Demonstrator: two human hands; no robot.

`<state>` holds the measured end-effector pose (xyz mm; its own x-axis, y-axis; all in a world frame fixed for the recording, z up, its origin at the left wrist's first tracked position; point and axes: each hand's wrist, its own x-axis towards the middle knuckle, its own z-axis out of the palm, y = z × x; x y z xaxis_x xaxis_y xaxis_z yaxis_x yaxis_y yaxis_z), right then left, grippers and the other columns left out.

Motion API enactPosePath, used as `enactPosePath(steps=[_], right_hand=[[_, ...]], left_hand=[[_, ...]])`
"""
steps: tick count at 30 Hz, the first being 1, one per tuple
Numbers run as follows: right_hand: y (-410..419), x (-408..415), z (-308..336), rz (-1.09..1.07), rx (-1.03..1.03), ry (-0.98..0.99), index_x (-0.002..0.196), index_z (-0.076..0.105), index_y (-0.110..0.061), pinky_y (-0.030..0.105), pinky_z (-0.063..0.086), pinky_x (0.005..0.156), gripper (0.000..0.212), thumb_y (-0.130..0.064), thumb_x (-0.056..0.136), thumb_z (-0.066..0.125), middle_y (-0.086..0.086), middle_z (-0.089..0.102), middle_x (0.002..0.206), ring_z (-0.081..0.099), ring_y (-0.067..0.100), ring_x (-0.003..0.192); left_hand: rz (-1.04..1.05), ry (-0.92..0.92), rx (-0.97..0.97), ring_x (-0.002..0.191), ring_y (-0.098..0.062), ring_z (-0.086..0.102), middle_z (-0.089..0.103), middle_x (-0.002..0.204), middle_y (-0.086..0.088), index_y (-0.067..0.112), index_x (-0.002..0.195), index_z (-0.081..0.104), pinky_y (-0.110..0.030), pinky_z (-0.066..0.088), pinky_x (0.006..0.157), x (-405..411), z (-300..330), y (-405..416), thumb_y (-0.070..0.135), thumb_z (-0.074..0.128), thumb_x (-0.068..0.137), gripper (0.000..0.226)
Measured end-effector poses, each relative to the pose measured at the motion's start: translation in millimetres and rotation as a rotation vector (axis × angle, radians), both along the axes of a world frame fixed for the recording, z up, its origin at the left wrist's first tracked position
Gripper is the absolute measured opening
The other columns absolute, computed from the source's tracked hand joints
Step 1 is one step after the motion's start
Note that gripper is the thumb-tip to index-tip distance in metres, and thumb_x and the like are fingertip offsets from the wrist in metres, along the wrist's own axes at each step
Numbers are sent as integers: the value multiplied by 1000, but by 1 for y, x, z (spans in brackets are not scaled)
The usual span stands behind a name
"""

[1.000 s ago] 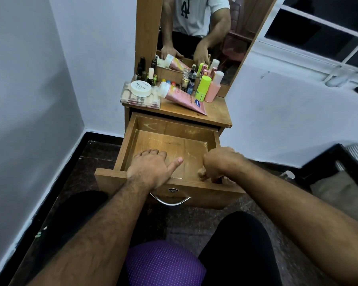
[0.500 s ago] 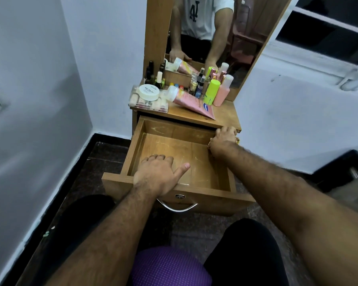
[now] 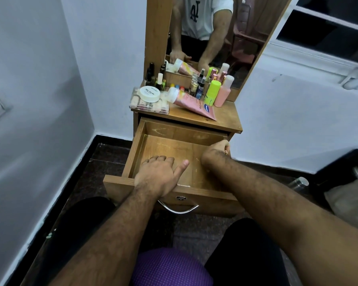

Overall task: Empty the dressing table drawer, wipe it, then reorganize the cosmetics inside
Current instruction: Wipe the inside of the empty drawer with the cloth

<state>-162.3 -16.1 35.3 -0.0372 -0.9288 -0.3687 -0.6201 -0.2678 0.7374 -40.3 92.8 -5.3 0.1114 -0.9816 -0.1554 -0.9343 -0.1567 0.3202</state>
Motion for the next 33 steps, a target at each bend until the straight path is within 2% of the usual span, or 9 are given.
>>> enactPosePath(steps=[2, 7, 10, 12, 17, 22, 25, 29, 33], right_hand=[[2, 0, -2, 19, 78, 53, 110, 67, -22, 30, 40, 61, 28, -39, 91, 53, 2, 61, 98, 56, 16, 84], [16, -17, -2, -69, 277, -174, 108, 64, -18, 31, 50, 75, 26, -33, 92, 52, 1, 65, 95, 62, 13, 83], [22, -29, 9, -194, 395, -325, 127, 59, -15, 35, 49, 87, 39, -30, 94, 46, 4, 63, 121, 61, 18, 104], [23, -40, 17, -196, 424, -397, 125, 58, -13, 37, 50, 89, 37, -29, 95, 47, 9, 61, 124, 61, 23, 108], [17, -60, 30, -19, 72, -756, 90, 66, -19, 28, 46, 62, 25, -42, 84, 57, -2, 64, 82, 59, 15, 72], [16, -59, 23, -36, -180, -995, 102, 69, -22, 28, 46, 65, 27, -38, 84, 58, -1, 64, 89, 60, 20, 82], [18, -47, 3, -25, -249, -990, 103, 68, -17, 30, 49, 68, 23, -30, 86, 59, 4, 68, 97, 64, 25, 90], [19, -32, -29, 21, -202, -844, 109, 67, -16, 38, 54, 86, 22, -23, 91, 57, 10, 66, 118, 61, 29, 107], [10, -21, -43, 17, -178, -788, 119, 63, -17, 40, 52, 86, 25, -23, 95, 56, 10, 61, 124, 57, 28, 112]], left_hand=[[-3, 6, -10, 144, -23, 32, 41, 154, -4, 23, 149, 39, -43, 25, 117, 0, 0, 0, 74, -4, 88, 90], [-7, 3, -18, 144, -23, 32, 41, 154, -4, 24, 149, 39, -44, 24, 119, -1, -1, 0, 73, -6, 88, 91], [-13, 11, -27, 144, -24, 33, 41, 153, -5, 23, 149, 39, -43, 24, 119, 0, 2, 0, 71, -4, 90, 88], [-23, 27, -56, 143, -24, 34, 42, 153, -5, 23, 149, 40, -43, 24, 118, 0, 4, 2, 71, -3, 90, 87], [-44, 115, -167, 143, -22, 34, 40, 155, -4, 21, 146, 45, -41, 23, 120, 7, 10, 4, 67, 16, 95, 74], [-47, -106, -278, 143, -22, 33, 42, 153, -4, 21, 142, 51, -40, 23, 119, 35, 27, -3, 63, 29, 98, 64], [-6, -147, -150, 150, -24, 20, 29, 160, -7, 21, 149, 40, -45, 15, 122, 56, 23, -6, 69, 19, 95, 76], [58, -74, 15, 152, -24, -2, -2, 166, -5, 24, 157, 18, -47, 3, 122, 64, 1, 2, 74, 6, 90, 85], [55, -74, 8, 152, -19, -9, -2, 166, -4, 25, 158, 15, -43, 0, 122, 63, -2, -1, 74, 5, 90, 84]])
